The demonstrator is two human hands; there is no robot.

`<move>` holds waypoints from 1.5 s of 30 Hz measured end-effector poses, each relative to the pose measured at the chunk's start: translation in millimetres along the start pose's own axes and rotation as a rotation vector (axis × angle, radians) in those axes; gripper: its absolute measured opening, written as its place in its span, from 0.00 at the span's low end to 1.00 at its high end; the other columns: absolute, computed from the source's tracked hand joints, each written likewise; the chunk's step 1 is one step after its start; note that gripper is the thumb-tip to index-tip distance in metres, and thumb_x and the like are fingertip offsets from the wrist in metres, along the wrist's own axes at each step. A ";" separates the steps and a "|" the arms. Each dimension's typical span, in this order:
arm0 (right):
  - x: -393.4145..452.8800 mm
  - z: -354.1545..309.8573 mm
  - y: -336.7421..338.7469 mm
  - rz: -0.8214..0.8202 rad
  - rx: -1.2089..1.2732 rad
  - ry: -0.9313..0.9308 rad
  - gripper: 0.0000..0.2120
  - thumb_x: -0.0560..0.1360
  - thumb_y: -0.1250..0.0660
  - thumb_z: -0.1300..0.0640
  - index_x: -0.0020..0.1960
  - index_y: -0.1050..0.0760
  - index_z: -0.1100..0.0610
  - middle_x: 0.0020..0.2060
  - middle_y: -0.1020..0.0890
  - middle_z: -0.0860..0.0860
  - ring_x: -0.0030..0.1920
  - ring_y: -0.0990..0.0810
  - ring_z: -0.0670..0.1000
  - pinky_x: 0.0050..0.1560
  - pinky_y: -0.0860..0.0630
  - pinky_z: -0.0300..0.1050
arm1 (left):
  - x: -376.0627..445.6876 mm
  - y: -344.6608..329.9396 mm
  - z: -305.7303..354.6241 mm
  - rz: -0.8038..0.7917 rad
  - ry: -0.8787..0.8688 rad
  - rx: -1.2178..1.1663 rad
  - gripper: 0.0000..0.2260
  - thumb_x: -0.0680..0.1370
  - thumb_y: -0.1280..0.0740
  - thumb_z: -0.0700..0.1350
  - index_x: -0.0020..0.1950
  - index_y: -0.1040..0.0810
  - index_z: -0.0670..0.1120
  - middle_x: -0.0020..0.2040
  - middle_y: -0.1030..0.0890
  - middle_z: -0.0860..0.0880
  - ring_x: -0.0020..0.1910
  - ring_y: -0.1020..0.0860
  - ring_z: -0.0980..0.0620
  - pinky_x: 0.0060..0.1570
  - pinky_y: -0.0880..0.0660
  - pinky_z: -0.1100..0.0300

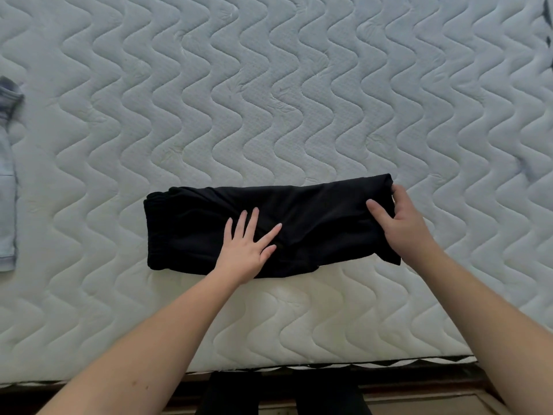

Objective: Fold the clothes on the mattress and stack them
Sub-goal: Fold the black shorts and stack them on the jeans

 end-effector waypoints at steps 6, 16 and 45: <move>-21.3 -78.4 -57.6 -0.172 0.050 0.119 0.08 0.79 0.33 0.51 0.52 0.30 0.38 0.40 0.17 0.43 0.42 0.18 0.44 0.42 0.23 0.36 | 2.2 35.3 -17.5 0.022 -0.043 -0.389 0.19 0.84 0.46 0.52 0.74 0.33 0.57 0.77 0.37 0.49 0.75 0.40 0.50 0.75 0.49 0.54; -24.1 -139.7 -212.5 -0.368 -0.195 0.273 0.09 0.79 0.37 0.47 0.56 0.34 0.42 0.49 0.19 0.46 0.46 0.22 0.41 0.42 0.33 0.27 | -38.0 71.1 -121.8 0.154 0.437 -1.683 0.20 0.79 0.50 0.36 0.58 0.20 0.47 0.53 0.16 0.48 0.55 0.18 0.52 0.59 0.25 0.57; 57.9 -93.4 -288.0 -0.422 -0.848 0.430 0.24 0.76 0.34 0.42 0.70 0.31 0.46 0.66 0.26 0.47 0.69 0.35 0.53 0.70 0.45 0.52 | -57.9 25.8 -218.1 0.097 0.658 -1.328 0.14 0.78 0.32 0.52 0.62 0.22 0.49 0.55 0.18 0.52 0.56 0.21 0.50 0.61 0.25 0.49</move>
Point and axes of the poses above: each hand's wrist, its own x-axis towards the middle knuckle, its own y-axis out of the back of the hand, z = x × y, the point moved 4 cm from there along x, towards the middle knuckle
